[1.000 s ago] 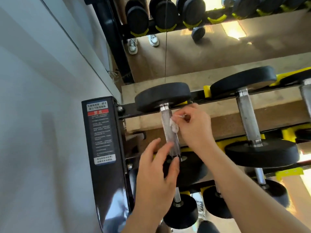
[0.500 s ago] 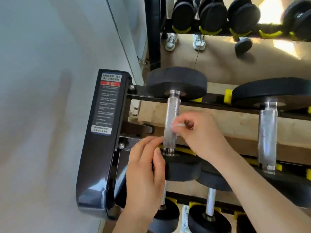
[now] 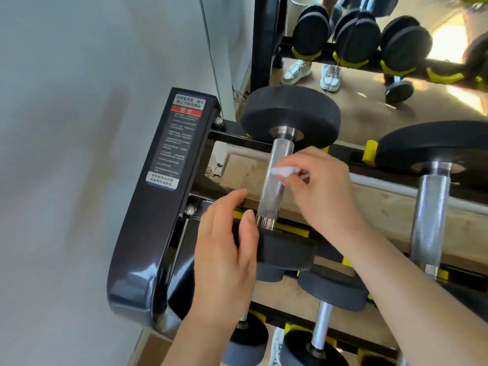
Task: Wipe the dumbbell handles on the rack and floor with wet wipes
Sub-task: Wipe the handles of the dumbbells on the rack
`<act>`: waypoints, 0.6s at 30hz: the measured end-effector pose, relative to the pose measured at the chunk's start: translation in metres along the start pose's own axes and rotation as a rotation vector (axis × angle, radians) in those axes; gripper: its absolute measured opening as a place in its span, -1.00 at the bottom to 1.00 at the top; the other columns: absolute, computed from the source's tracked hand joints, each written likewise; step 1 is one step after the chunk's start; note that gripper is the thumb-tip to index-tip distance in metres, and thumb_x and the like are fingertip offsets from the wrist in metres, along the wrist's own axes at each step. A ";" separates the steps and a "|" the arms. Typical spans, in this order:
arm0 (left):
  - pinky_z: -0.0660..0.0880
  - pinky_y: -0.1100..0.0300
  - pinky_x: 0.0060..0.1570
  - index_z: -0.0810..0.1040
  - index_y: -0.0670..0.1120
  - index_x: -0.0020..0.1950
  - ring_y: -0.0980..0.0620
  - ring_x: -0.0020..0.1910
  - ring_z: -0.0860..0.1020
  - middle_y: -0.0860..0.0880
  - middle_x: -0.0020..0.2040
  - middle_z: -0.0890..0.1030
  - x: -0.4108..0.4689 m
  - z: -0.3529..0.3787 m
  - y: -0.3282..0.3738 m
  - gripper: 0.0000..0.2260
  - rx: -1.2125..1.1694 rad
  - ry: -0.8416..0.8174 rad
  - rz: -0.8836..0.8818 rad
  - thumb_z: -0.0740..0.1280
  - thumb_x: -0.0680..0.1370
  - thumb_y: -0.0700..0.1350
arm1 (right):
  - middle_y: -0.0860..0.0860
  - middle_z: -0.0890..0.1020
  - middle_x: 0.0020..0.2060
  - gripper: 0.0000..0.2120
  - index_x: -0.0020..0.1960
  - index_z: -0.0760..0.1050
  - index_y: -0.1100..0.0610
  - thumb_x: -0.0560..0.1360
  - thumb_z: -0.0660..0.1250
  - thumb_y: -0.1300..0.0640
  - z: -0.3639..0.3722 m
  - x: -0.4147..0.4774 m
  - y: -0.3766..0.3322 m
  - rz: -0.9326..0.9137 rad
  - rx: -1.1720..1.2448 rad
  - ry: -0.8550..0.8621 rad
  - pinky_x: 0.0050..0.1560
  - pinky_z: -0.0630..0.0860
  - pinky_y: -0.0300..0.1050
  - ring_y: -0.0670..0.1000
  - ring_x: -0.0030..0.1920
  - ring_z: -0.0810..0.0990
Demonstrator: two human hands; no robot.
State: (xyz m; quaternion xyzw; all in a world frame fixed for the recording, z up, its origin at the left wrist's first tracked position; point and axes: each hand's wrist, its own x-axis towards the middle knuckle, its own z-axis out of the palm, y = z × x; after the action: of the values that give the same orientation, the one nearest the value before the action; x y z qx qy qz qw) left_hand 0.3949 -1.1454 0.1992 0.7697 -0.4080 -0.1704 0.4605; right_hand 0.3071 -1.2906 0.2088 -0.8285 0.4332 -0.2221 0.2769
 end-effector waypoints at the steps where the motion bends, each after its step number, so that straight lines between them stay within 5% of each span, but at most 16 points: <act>1: 0.36 0.39 0.18 0.39 0.16 0.29 0.20 0.21 0.45 0.24 0.16 0.48 -0.001 -0.001 -0.001 -0.72 0.018 -0.006 0.030 0.08 0.60 0.10 | -0.08 0.60 0.02 -0.82 0.07 0.65 0.04 0.51 0.37 0.21 -0.002 -0.006 0.001 -0.045 0.004 -0.095 0.04 0.45 -0.36 -0.14 0.02 0.52; 4: 0.32 0.40 0.23 0.44 0.11 0.28 0.13 0.25 0.44 0.14 0.20 0.48 -0.003 -0.004 0.001 -0.73 0.028 -0.030 0.082 0.11 0.61 0.05 | -0.13 0.60 0.01 -0.80 0.04 0.66 0.00 0.51 0.35 0.23 -0.010 -0.019 -0.003 -0.166 -0.001 -0.406 0.14 0.48 -0.21 -0.15 0.06 0.52; 8: 0.39 0.34 0.21 0.53 0.04 0.23 0.13 0.23 0.45 0.10 0.23 0.46 0.000 -0.007 0.015 -0.71 0.143 -0.106 0.196 0.15 0.56 -0.02 | -0.11 0.52 -0.09 -0.87 0.00 0.63 0.04 0.49 0.37 0.20 -0.007 0.022 -0.008 -0.138 -0.078 -0.059 -0.05 0.35 -0.25 -0.06 -0.03 0.50; 10: 0.43 0.13 0.22 0.56 0.06 0.19 0.14 0.19 0.45 0.10 0.20 0.48 -0.001 -0.004 0.019 -0.74 0.255 -0.181 0.291 0.23 0.53 0.03 | -0.08 0.49 -0.06 -0.85 0.00 0.63 0.07 0.48 0.37 0.24 -0.002 0.024 -0.005 -0.141 -0.088 0.042 -0.06 0.30 -0.30 -0.03 -0.03 0.50; 13: 0.33 -0.17 0.27 0.57 0.13 0.11 0.07 0.18 0.48 0.11 0.20 0.51 -0.007 0.003 0.017 -0.73 0.452 -0.224 0.406 0.33 0.46 0.16 | -0.09 0.34 0.10 -0.76 0.16 0.61 0.08 0.53 0.33 0.25 0.002 0.001 -0.002 -0.174 -0.069 -0.110 0.03 0.33 -0.33 -0.09 0.02 0.41; 15: 0.34 -0.16 0.25 0.59 0.13 0.07 0.05 0.15 0.49 0.11 0.17 0.53 -0.005 0.004 0.016 -0.72 0.488 -0.233 0.427 0.37 0.42 0.20 | -0.02 0.28 0.16 -0.70 0.29 0.49 0.11 0.56 0.30 0.18 0.002 -0.002 -0.003 -0.271 -0.214 -0.232 0.03 0.41 -0.22 -0.07 0.03 0.35; 18: 0.40 -0.16 0.20 0.60 0.12 0.05 0.00 0.05 0.53 0.09 0.04 0.59 -0.001 0.002 0.017 -0.58 0.610 -0.305 0.451 0.40 0.32 0.33 | 0.11 0.41 0.15 -0.63 0.30 0.49 0.15 0.49 0.36 0.28 -0.005 0.015 -0.003 -0.374 -0.333 -0.177 -0.08 0.46 -0.10 0.05 -0.01 0.45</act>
State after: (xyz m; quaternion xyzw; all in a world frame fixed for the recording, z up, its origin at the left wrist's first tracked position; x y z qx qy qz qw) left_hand 0.3851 -1.1497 0.2124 0.7282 -0.6618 -0.0485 0.1714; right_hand 0.3144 -1.3032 0.2163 -0.9445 0.2772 -0.1217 0.1277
